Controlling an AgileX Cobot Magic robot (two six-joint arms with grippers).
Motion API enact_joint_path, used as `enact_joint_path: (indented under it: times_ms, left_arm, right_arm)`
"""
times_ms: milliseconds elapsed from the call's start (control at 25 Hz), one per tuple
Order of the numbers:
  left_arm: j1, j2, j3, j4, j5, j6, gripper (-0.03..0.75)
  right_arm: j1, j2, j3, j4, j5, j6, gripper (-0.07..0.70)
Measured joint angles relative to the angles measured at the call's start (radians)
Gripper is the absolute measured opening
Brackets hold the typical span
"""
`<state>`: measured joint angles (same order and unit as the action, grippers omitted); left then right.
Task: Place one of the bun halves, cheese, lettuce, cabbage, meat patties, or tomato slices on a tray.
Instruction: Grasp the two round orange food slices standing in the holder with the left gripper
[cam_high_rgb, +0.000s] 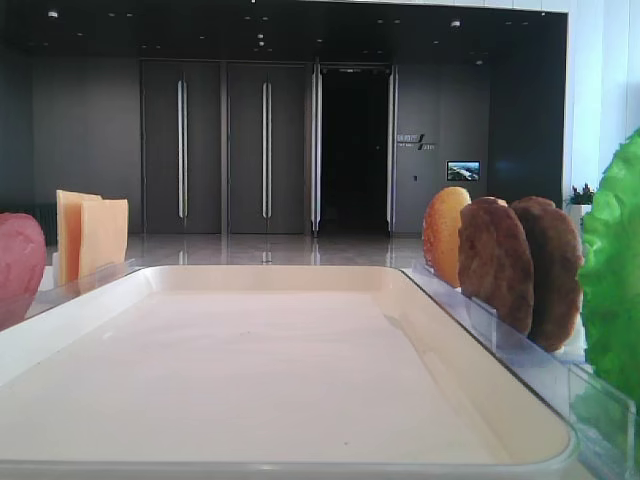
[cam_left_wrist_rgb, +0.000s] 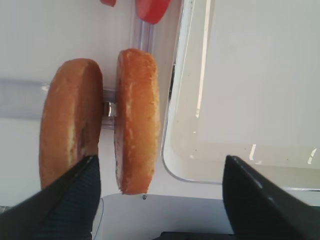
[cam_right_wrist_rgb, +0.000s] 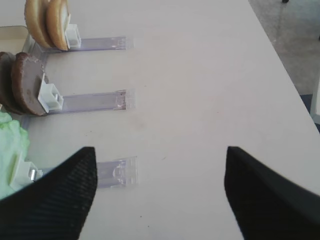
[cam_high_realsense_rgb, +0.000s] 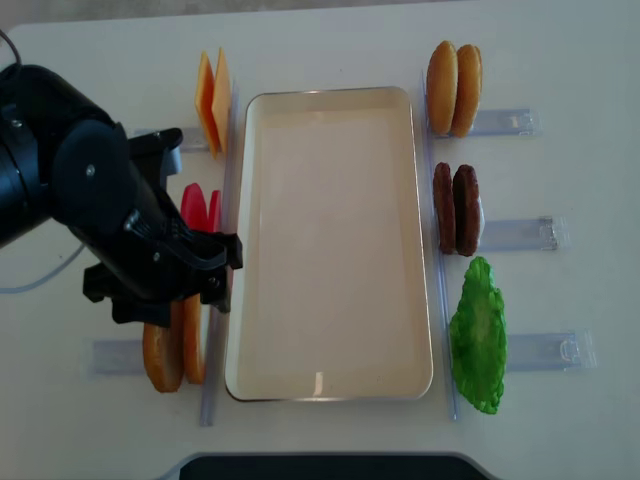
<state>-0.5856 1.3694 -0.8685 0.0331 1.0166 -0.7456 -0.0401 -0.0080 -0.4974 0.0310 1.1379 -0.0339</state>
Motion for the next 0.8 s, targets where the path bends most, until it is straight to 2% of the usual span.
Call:
enact_joint_path:
  times_ms: [800]
  left_arm:
    - [0.000, 0.088, 0.000, 0.010, -0.013, 0.005, 0.576]
  right_arm:
    - [0.000, 0.000, 0.000, 0.000, 0.000, 0.000, 0.534]
